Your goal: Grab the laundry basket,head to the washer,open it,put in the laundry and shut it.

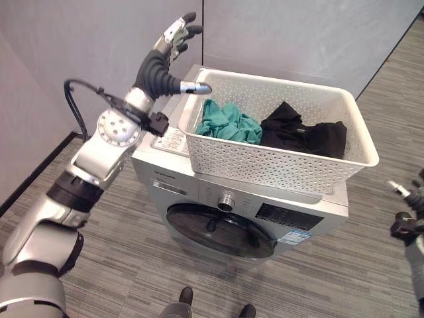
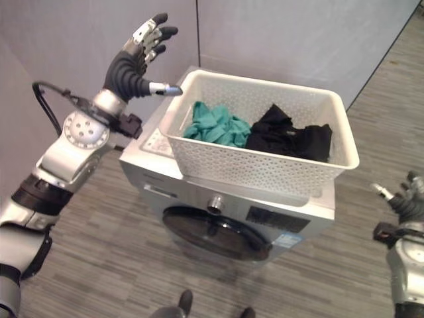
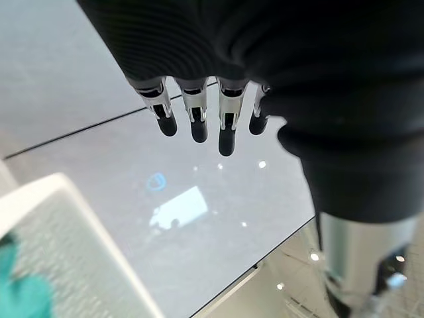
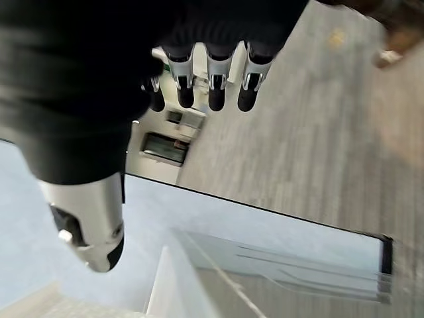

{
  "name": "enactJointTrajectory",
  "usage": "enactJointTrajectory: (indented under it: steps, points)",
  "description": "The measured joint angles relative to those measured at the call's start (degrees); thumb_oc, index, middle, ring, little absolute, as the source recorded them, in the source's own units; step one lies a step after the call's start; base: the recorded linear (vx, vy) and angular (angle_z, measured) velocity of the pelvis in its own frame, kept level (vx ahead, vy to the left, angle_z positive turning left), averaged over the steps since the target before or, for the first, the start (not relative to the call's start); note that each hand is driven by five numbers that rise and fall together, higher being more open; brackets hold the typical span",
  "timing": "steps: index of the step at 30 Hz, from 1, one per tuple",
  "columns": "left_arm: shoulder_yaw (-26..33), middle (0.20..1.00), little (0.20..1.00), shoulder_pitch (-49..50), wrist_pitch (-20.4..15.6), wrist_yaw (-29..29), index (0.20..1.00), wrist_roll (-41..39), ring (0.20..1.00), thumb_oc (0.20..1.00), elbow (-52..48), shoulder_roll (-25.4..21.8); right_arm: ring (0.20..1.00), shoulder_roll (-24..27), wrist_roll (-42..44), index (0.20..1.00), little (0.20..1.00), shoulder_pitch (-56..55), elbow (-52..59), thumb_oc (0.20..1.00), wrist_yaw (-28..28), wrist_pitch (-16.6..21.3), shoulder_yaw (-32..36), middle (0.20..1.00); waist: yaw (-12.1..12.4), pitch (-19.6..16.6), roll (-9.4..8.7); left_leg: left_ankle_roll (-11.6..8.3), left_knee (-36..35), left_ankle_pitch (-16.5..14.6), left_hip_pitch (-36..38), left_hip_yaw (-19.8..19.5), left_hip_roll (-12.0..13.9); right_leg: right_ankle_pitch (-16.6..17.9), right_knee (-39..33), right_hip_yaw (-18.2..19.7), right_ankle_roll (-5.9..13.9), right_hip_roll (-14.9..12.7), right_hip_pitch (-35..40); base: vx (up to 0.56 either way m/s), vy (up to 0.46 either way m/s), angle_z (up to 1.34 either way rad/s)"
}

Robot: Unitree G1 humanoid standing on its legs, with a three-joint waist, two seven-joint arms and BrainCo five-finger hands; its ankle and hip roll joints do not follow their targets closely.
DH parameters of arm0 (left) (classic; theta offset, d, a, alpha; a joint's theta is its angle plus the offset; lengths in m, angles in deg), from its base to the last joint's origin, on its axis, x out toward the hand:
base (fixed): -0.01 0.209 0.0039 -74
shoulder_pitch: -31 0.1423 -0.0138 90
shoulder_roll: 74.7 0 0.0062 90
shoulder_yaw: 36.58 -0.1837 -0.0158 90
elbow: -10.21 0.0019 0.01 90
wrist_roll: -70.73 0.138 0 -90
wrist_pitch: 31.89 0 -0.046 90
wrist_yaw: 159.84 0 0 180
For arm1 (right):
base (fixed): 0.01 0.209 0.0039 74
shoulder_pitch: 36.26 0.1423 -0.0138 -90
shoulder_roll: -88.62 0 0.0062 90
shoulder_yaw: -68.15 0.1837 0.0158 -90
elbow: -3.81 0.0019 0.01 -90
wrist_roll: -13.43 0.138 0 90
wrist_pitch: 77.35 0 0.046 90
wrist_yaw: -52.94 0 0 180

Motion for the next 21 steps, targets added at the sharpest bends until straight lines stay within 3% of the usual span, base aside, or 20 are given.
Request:
enactJointTrajectory:
  steps: [2,5,6,9,12,13,14,15,16,17,18,21]
  points:
    - [5.9,1.000,1.000,12.1,-0.3,1.6,1.000,0.2,1.000,1.000,-2.9,-0.2,1.000,-6.3,0.1,1.000,1.000,-6.0,3.3,1.000,-1.5,0.1,-1.6,1.000,0.4,0.0,-0.03,-0.14,-0.2,0.1,0.1,-0.1,0.2,-0.3,0.0,-0.2,-0.06,0.2,0.0,-0.01,-0.019,0.05]
    - [9.0,1.000,1.000,22.4,2.1,3.8,1.000,0.3,1.000,1.000,-3.0,-6.7,1.000,-10.6,0.6,1.000,1.000,-11.2,2.3,1.000,-4.0,0.1,-2.4,1.000,1.4,0.1,-0.11,-0.22,-0.5,0.1,-0.1,-0.2,0.4,-0.5,0.0,-0.2,-0.08,0.3,-0.2,-0.02,-0.018,-0.01]
    - [14.3,1.000,1.000,28.4,2.0,4.5,1.000,1.1,1.000,1.000,-5.2,-7.7,1.000,-11.8,0.6,1.000,1.000,-11.8,1.9,1.000,-5.2,0.2,-2.2,1.000,1.0,0.0,-0.36,-0.22,-0.9,0.1,0.3,0.0,0.6,-0.6,0.0,-0.1,0.03,0.2,-0.1,-0.04,-0.006,0.04]
    - [23.0,1.000,1.000,38.8,2.0,5.4,1.000,1.7,1.000,1.000,-5.7,-7.4,1.000,-15.0,0.6,1.000,1.000,-15.6,-2.0,1.000,-6.3,-0.4,-3.1,1.000,2.7,0.0,-0.67,-0.22,-1.3,0.1,0.5,-0.3,0.3,-0.9,0.0,-0.4,0.17,0.2,0.2,-0.02,-0.033,0.05]
    - [32.7,1.000,1.000,53.2,2.4,6.1,1.000,2.3,1.000,1.000,-5.5,-1.4,1.000,-19.2,2.1,1.000,1.000,-16.1,-8.4,1.000,-8.2,-1.5,-8.2,1.000,4.2,-0.1,-0.96,-0.54,-1.9,-0.3,1.2,-0.9,0.6,-1.8,-0.1,-0.5,0.95,0.3,0.8,0.00,-0.059,0.07]
    - [32.8,1.000,1.000,56.1,2.7,6.0,1.000,2.5,1.000,1.000,-4.4,1.2,1.000,-20.6,2.8,1.000,1.000,-17.0,-9.7,1.000,-8.8,-1.6,-9.4,1.000,4.6,-0.2,-0.98,-0.46,-2.1,-0.1,1.0,-0.9,0.5,-2.0,0.0,-0.5,1.05,0.3,0.8,-0.05,-0.034,0.17]
    - [33.0,1.000,1.000,60.5,2.1,5.8,1.000,4.7,1.000,1.000,3.0,8.1,1.000,-23.8,3.2,1.000,1.000,-16.2,-16.4,1.000,-10.0,-1.4,-12.2,1.000,6.0,-0.5,-1.44,-0.57,-2.0,0.0,0.8,-1.8,0.3,-2.3,0.0,-1.4,1.08,0.5,1.0,-0.09,-0.037,0.28]
    - [27.5,1.000,1.000,62.3,3.0,5.5,1.000,7.6,1.000,1.000,14.5,12.1,1.000,-27.4,4.3,1.000,1.000,-15.3,-21.9,1.000,-10.7,-1.2,-16.7,1.000,7.0,-0.4,-2.21,-0.72,-1.8,0.1,0.8,-2.3,0.7,-2.5,0.0,-2.0,1.00,0.6,1.0,-0.09,-0.031,0.29]
    - [24.5,1.000,1.000,60.4,2.0,5.0,1.000,10.5,1.000,1.000,23.9,14.1,1.000,-27.8,5.2,1.000,1.000,-13.3,-25.8,1.000,-11.0,-0.5,-20.5,1.000,7.0,-0.3,-2.26,-0.79,-1.3,0.1,0.7,-2.4,0.7,-2.4,0.0,-2.1,0.95,0.8,1.0,-0.10,-0.024,0.12]
    - [19.0,1.000,1.000,55.2,3.1,4.3,1.000,12.8,1.000,1.000,40.3,15.8,1.000,-27.6,5.7,1.000,1.000,-10.1,-31.4,1.000,-11.3,-0.8,-25.9,1.000,7.0,-0.3,-2.10,-1.06,-0.4,-0.1,0.0,-2.3,0.8,-2.3,0.0,-2.0,0.87,0.9,0.7,-0.05,-0.003,0.02]
    - [15.1,1.000,1.000,53.2,5.4,4.5,1.000,14.9,1.000,1.000,47.4,17.2,1.000,-28.5,5.7,1.000,1.000,-8.2,-33.2,1.000,-12.3,-1.6,-28.3,1.000,6.7,-0.3,-2.45,-1.15,0.0,-0.2,-1.0,-2.4,0.9,-2.3,0.0,-2.0,0.76,0.9,0.4,-0.03,-0.003,-0.04]
    - [12.7,1.000,1.000,52.1,5.7,2.7,1.000,18.7,1.000,1.000,55.7,22.5,1.000,-28.2,5.4,1.000,1.000,-4.0,-40.7,1.000,-13.9,0.5,-29.1,1.000,6.6,0.8,-3.62,-1.28,-0.1,-0.1,-1.2,-2.5,1.0,-2.4,0.0,-2.0,0.39,1.1,0.3,-0.03,-0.003,0.02]
